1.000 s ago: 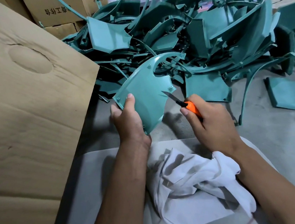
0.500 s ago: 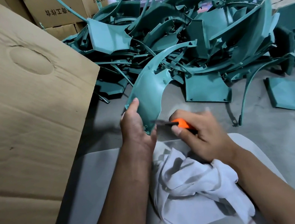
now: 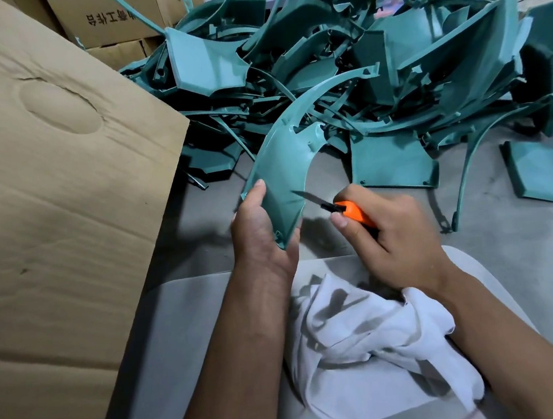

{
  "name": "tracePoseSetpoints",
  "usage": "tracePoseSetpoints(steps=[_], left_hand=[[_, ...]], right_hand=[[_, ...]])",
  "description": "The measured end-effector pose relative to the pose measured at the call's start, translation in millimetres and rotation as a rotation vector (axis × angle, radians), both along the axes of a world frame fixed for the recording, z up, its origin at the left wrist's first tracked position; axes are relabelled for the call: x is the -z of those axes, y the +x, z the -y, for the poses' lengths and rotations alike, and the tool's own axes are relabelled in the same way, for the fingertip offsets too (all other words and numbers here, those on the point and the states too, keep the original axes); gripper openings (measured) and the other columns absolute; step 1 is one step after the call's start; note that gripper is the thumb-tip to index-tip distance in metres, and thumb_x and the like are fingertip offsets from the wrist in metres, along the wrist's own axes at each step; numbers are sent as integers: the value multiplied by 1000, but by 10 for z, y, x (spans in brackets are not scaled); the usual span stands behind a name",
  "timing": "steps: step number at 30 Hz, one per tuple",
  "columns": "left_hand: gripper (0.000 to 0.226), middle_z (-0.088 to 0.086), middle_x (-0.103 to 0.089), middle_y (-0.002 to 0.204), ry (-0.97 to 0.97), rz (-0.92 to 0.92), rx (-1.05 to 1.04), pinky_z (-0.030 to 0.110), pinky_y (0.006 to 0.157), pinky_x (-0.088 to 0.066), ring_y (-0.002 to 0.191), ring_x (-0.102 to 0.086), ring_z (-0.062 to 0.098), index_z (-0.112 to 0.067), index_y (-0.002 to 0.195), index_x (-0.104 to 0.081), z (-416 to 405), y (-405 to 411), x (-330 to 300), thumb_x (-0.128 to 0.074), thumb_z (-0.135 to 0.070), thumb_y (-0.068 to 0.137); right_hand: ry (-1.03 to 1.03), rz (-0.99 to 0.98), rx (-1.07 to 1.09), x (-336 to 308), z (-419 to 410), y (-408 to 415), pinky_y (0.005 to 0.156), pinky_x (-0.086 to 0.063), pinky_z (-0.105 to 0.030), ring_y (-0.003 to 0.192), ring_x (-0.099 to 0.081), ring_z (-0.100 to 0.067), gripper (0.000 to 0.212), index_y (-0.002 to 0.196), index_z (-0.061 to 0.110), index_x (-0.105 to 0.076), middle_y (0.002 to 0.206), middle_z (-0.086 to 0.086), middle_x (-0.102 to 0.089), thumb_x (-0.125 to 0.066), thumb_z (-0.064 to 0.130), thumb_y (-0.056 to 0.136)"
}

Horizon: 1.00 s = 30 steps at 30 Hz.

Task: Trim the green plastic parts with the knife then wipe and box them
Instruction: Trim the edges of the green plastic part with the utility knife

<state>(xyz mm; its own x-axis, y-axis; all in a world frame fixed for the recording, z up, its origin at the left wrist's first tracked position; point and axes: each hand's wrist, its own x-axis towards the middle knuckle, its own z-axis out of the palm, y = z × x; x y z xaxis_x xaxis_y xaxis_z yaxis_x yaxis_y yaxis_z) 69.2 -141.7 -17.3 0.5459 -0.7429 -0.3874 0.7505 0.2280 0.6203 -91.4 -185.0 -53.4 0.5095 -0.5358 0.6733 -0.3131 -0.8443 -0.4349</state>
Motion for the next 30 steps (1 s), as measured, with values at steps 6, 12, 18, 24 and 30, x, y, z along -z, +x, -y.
tracePoseSetpoints(steps=[6, 12, 18, 24, 30], left_hand=[[19, 3, -69, 89, 4, -13, 35, 13, 38, -41, 52, -55, 13, -12, 117, -62, -13, 36, -13, -56, -23, 103], [45, 17, -59, 141, 6, -20, -7, 14, 39, -42, 52, -59, 15, -5, 145, -52, 8, -15, 7, -57, -20, 103], [36, 10, -77, 85, -29, 18, 7, 16, 42, -45, 46, -63, 11, -4, 137, -58, 20, -65, 16, -55, -18, 104], [37, 4, -72, 90, 9, 40, -58, 18, 48, -49, 59, -67, 12, -6, 135, -62, 2, 11, 1, -59, -23, 102], [34, 6, -75, 104, -67, 99, -35, 20, 52, -52, 71, -71, 16, -9, 132, -63, -26, 7, -39, -60, -26, 102]], right_hand=[[53, 1, -199, -10, -76, 24, 49, -36, -33, 52, -42, -11, 27, 85, 14, -60, 59, 10, -41, -55, 34, 102], [8, 141, 97, -3, -45, 46, 51, -33, -28, 53, -41, -14, 28, 91, 11, -56, 59, 12, -38, -50, 33, 107], [-12, 80, 114, 8, -39, 63, 52, -31, -17, 57, -42, -16, 28, 89, 14, -53, 56, 12, -36, -50, 36, 106], [-44, -92, -86, 8, -48, 22, 48, -33, -31, 50, -39, -12, 28, 83, 16, -57, 57, 10, -39, -54, 39, 100], [64, 207, -191, -34, -119, 25, 52, -33, -23, 53, -41, -4, 26, 80, 18, -55, 61, 14, -38, -53, 31, 102]])
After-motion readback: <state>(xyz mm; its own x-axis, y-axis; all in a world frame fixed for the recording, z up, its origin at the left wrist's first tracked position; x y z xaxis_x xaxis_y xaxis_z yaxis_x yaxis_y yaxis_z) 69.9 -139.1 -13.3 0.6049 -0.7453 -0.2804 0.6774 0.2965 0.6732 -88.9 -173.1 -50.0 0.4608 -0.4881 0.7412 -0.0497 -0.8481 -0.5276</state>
